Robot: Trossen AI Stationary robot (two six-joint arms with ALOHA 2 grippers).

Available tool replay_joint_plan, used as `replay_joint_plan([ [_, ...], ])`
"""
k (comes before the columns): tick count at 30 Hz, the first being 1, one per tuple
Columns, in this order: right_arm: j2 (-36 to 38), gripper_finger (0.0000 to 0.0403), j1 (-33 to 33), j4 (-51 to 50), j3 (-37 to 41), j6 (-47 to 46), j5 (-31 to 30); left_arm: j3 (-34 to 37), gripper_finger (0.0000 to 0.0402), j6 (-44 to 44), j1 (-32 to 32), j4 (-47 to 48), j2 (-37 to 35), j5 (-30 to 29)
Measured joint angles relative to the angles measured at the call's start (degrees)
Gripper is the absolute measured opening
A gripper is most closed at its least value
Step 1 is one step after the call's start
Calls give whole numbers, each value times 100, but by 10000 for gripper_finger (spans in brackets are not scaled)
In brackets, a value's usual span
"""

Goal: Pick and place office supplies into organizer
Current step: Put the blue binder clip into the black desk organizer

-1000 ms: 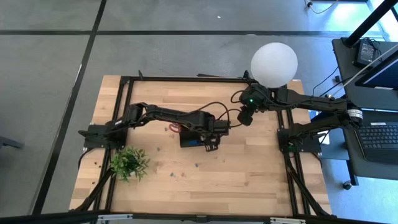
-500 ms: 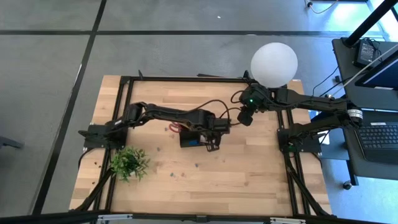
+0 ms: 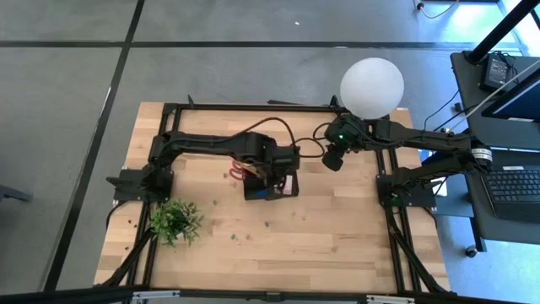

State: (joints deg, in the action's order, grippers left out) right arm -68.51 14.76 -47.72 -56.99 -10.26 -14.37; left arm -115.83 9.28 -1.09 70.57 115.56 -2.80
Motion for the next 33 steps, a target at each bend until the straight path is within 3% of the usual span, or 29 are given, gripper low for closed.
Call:
replay_joint_plan([
  [9, 0, 122, 0, 34, 1, 22, 0, 9, 129, 238, -269, 1123, 53, 282],
  [20, 0, 122, 0, 37, 1, 341, -4, 7, 134, 518, -1056, 1250, 49, 208],
  [33, 0, 122, 0, 125, -1, 496, -4, 7, 134, 1858, -1877, 894, -500, -1374],
])
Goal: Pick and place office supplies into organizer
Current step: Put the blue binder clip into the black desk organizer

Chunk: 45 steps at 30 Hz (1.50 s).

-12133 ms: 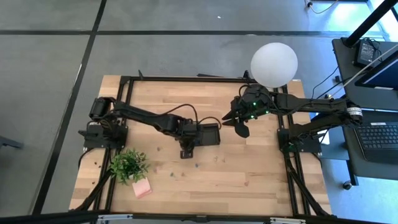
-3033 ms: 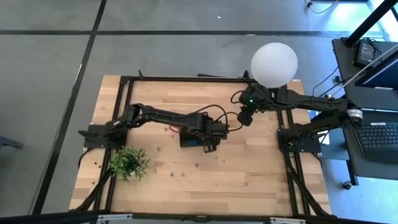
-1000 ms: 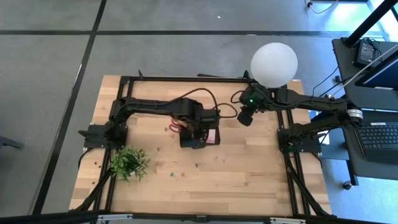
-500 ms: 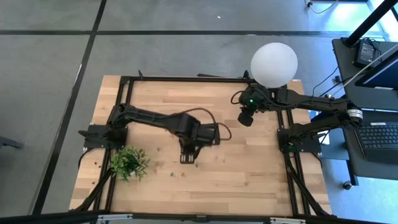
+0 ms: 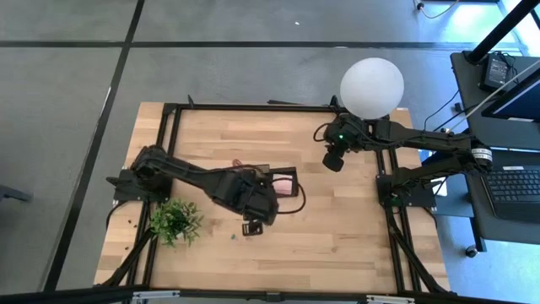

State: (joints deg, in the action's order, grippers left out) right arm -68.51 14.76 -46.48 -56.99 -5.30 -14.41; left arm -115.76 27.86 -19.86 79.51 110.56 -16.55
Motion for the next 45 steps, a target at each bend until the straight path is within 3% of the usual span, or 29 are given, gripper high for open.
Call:
replay_joint_plan([
  [9, 0, 122, 0, 216, 2, -15, 0, 234, 131, 142, -130, -337, -15, -294],
  [17, 0, 122, 9, 219, 2, -17, 0, 1025, 115, -29, -233, -1708, -15, -230],
  [24, 0, 122, 13, 446, 2, -20, 0, 1526, 119, 192, -225, -1896, -275, -183],
  [29, 0, 122, 15, 742, 2, -102, 0, 2350, 126, 240, -222, -2075, -1009, -245],
  [34, 0, 122, 17, 1004, 2, -197, -2, 3434, 127, 206, -222, -3183, -1539, -382],
  [40, 0, 122, 17, 1017, 2, -212, 0, 4319, 127, -395, -222, -4714, -1576, -384],
  [45, -2, 122, 17, 1017, 2, -209, 2, 4649, 127, -411, -222, -4866, -1367, -247],
])
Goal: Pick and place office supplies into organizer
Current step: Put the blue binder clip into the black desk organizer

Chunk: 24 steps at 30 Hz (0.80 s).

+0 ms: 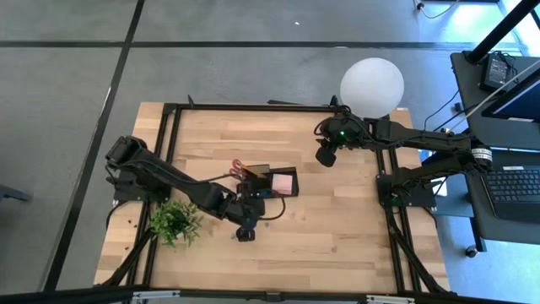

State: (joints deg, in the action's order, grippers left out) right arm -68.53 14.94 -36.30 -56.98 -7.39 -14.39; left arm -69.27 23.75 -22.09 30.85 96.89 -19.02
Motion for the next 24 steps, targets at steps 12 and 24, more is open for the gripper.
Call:
replay_joint_plan([
  [12, -1, 122, 0, 0, 1, 21, 0, 57, 128, 408, 61, -1031, 971, 859],
  [24, -1, 122, 0, 1, 1, 34, -1, 59, 128, 911, 124, -1290, 1374, 879],
])
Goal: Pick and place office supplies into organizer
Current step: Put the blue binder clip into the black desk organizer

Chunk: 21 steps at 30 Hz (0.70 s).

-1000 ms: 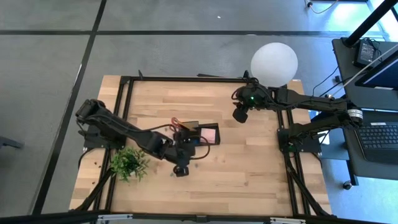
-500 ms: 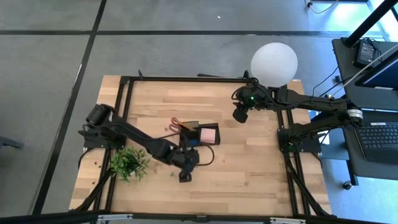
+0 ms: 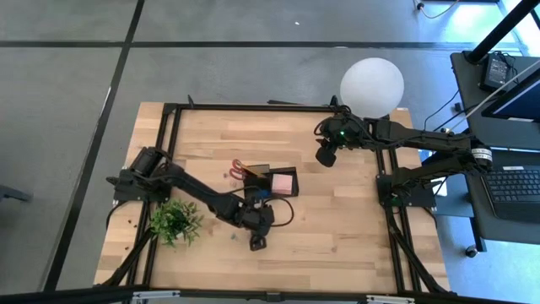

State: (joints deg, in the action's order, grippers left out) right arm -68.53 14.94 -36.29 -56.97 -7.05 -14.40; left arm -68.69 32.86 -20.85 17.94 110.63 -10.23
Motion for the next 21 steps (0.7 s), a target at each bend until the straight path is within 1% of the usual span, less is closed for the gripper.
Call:
replay_joint_plan([
  [4, 0, 122, 0, 0, -1, 3, -1, 0, 128, 25, 61, -3, -5, -73],
  [11, 0, 122, 0, 0, -1, 5, -1, 0, 132, 29, 116, -17, -8, -23],
  [13, 0, 122, 0, 0, -2, 8, 1, 0, 144, 3, 112, -16, -9, -13],
  [18, 0, 122, 0, 0, 0, 24, 0, 0, 193, 45, 114, -19, -11, 32],
  [21, 0, 122, 0, 0, 0, 26, 0, 0, 213, 88, 114, -22, -11, 89],
])
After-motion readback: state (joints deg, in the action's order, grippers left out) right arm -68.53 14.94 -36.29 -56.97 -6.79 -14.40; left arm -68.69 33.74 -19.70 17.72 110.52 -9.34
